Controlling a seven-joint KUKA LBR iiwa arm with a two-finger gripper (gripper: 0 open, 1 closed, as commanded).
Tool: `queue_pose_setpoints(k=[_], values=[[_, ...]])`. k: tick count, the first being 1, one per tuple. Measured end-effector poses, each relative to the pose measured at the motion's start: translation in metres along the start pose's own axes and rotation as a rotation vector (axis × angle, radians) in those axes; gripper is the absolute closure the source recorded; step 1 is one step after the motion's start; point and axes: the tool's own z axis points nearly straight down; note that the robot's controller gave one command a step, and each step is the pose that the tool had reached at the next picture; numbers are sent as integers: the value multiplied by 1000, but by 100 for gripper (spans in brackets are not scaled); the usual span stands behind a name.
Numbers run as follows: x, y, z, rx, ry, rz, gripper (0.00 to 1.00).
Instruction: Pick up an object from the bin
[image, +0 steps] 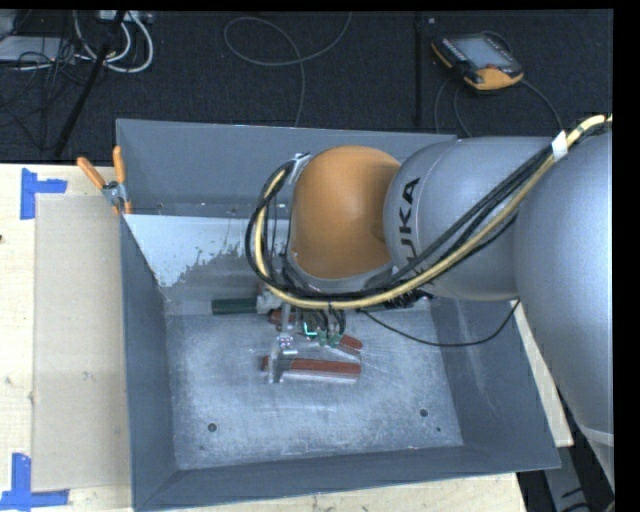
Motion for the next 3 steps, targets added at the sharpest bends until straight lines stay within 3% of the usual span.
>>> queue_pose_setpoints(k=[1,2,3], values=[[-2,0,-4,-1,-7,3,0],[2,-32,76,-4,-17,-100,100],[2,-32,76,-4,-17,-100,100]])
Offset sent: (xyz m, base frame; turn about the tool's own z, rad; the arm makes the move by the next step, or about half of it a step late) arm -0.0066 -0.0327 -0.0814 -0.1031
